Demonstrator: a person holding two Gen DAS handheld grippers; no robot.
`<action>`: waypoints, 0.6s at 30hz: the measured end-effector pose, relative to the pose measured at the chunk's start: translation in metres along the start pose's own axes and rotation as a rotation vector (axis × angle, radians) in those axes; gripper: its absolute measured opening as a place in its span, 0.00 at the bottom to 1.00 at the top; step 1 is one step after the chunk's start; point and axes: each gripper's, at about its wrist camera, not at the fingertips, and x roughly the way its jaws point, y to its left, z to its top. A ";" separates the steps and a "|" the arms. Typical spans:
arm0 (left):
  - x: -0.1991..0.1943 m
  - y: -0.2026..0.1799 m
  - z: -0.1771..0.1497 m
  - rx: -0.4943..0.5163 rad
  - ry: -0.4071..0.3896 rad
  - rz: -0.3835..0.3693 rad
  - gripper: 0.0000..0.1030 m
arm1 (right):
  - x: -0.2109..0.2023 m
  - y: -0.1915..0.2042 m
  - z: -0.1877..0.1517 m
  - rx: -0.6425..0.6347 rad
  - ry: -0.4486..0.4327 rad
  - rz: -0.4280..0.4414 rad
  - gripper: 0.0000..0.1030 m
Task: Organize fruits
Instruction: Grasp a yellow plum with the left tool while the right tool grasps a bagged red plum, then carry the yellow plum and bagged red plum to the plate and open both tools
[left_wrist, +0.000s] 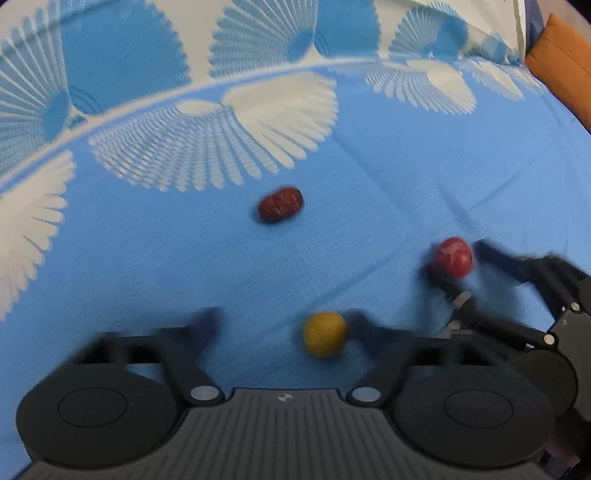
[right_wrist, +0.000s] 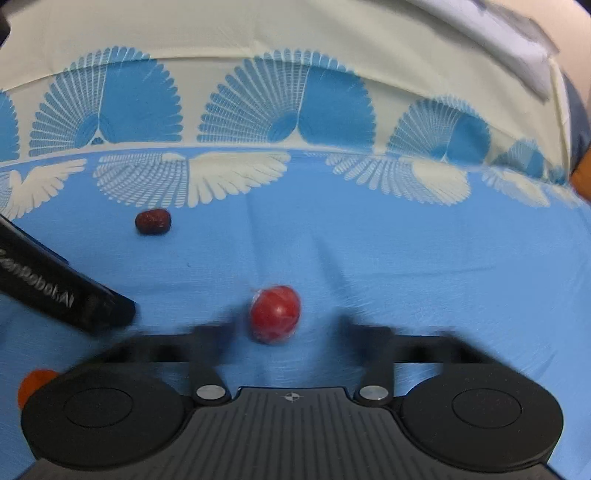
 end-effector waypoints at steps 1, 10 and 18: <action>-0.004 0.001 0.001 0.000 -0.002 -0.029 0.26 | 0.000 -0.002 0.001 0.012 0.000 -0.005 0.28; -0.055 0.015 -0.016 -0.089 -0.014 0.018 0.26 | -0.023 -0.043 -0.001 0.197 -0.044 -0.214 0.27; -0.185 0.037 -0.075 -0.109 -0.105 0.158 0.26 | -0.150 -0.022 0.016 0.182 -0.182 -0.119 0.27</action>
